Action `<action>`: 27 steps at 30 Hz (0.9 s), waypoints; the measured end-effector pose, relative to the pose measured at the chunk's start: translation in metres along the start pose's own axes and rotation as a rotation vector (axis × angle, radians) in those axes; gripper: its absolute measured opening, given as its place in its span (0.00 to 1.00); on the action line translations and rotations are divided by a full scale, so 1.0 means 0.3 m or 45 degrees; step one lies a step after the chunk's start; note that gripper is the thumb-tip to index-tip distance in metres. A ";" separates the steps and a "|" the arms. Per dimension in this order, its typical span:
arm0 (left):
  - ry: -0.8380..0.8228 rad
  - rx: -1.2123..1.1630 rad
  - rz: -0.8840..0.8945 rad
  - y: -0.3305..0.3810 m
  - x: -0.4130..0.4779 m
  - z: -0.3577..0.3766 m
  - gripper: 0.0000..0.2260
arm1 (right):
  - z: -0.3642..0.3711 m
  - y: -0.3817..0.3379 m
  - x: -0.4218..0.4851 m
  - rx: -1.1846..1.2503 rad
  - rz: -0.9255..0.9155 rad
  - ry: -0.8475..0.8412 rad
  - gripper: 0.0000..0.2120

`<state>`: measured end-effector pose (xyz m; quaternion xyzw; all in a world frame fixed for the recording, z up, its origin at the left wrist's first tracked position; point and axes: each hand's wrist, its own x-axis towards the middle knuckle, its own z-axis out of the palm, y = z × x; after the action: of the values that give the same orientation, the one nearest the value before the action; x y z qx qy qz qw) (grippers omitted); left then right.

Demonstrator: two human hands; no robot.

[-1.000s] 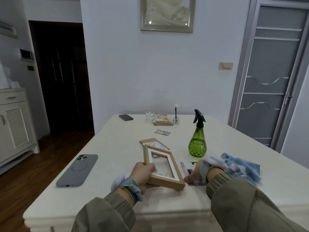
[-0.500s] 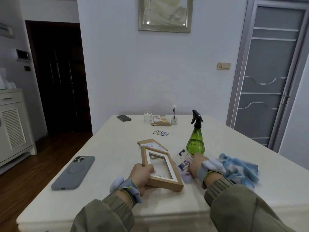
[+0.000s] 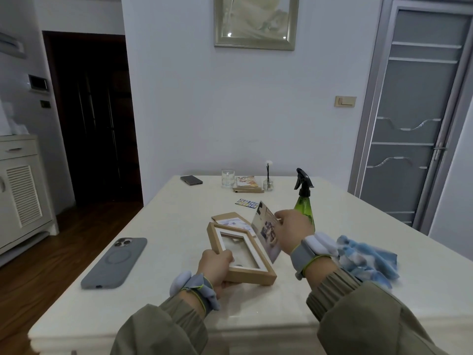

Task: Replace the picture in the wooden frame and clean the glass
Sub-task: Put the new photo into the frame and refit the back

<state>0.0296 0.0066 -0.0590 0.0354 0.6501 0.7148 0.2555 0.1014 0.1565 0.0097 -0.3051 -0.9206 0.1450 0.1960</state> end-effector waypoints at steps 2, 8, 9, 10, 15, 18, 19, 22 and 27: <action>-0.005 0.010 0.005 0.000 -0.001 0.003 0.09 | 0.008 -0.029 -0.008 -0.024 -0.041 0.000 0.13; -0.013 0.155 0.054 -0.015 0.037 -0.004 0.24 | 0.047 -0.061 -0.027 -0.174 -0.038 0.045 0.05; -0.005 0.163 0.070 -0.026 0.055 -0.004 0.22 | 0.044 -0.063 -0.031 -0.187 -0.048 0.045 0.06; -0.003 0.169 0.082 -0.027 0.058 -0.003 0.19 | 0.045 -0.067 -0.031 -0.187 -0.056 0.045 0.06; -0.002 0.173 0.084 0.012 -0.028 0.020 0.15 | 0.069 -0.104 -0.046 -0.119 -0.127 0.005 0.11; -0.002 0.174 0.114 0.016 -0.032 0.023 0.14 | 0.082 -0.119 -0.072 -0.048 -0.237 -0.066 0.18; -0.003 0.164 0.132 0.016 -0.036 0.024 0.14 | 0.088 -0.123 -0.081 -0.019 -0.257 -0.093 0.20; -0.003 0.151 0.182 0.015 -0.038 0.028 0.13 | 0.106 -0.131 -0.091 0.042 -0.293 -0.151 0.18; -0.035 0.146 0.176 0.005 -0.030 0.020 0.18 | 0.118 -0.128 -0.088 0.066 -0.295 -0.194 0.21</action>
<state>0.0391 0.0084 -0.0542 0.1047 0.6824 0.6917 0.2117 0.0856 0.1052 -0.0137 -0.1798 -0.9577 0.1681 0.1488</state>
